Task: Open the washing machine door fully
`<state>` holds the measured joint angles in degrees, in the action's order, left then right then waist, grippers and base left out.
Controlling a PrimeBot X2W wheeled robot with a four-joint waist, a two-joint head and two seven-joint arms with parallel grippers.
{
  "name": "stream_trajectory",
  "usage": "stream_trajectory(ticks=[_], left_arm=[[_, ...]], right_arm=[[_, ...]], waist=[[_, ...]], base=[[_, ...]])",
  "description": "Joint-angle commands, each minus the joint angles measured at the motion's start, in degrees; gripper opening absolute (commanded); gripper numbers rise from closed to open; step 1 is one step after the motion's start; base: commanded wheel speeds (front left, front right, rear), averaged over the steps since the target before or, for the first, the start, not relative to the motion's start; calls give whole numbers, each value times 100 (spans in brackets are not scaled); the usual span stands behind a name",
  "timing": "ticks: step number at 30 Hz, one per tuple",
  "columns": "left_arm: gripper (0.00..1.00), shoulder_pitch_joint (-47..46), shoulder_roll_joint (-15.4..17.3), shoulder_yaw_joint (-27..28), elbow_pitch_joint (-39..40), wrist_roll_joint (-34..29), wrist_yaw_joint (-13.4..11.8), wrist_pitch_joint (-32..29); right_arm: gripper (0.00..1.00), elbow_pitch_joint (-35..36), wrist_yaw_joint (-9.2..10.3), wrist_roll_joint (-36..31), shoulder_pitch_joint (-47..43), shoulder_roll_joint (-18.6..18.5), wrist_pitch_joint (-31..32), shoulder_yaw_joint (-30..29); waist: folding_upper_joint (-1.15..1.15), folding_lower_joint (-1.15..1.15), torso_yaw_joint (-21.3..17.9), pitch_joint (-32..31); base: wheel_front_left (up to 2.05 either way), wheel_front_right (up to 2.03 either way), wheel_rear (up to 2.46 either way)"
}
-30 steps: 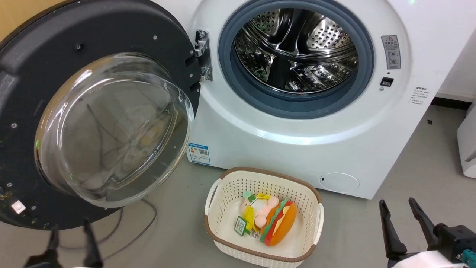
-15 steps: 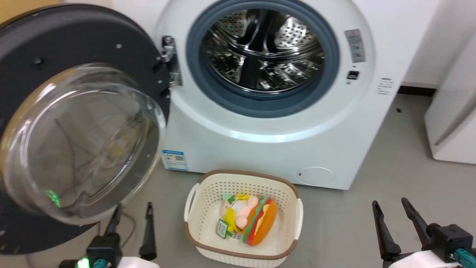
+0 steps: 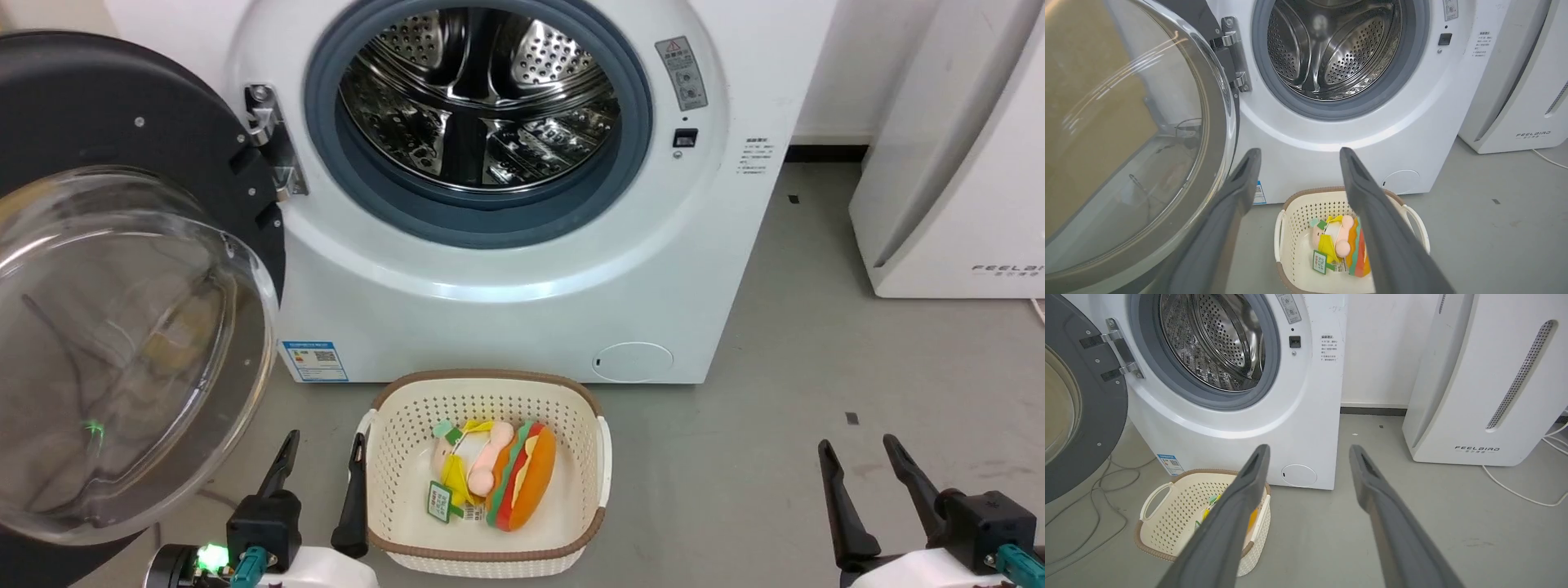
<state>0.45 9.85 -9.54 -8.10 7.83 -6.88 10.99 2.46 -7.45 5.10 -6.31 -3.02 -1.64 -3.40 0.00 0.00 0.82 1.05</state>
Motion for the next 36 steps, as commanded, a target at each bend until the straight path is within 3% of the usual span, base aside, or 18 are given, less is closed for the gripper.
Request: stream_trajectory(ticks=[1, 19, 20, 36], left_arm=[[100, -82, 19, 17, -29, 35, 10, -14], [100, -136, 44, 16, -74, 174, -38, 81], [0, -53, 18, 24, -66, 160, -5, 40], [0, -52, -63, 125, 26, 58, 69, -85]], right_arm=[[100, 13, -3, 1, 1, 14, -15, 12], [100, -165, -3, 133, 111, 14, -119, 22], [0, -160, 0, 77, 45, 0, -71, 12], [0, -170, 0, 5, 106, 1, -38, 45]], waist=[[0, 0, -22, 20], [0, 0, -5, 101], [0, 0, -5, 102], [0, 0, -13, 80]], base=[[0, 0, 0], [0, 0, 0], [0, 0, 0], [0, 0, 0]])
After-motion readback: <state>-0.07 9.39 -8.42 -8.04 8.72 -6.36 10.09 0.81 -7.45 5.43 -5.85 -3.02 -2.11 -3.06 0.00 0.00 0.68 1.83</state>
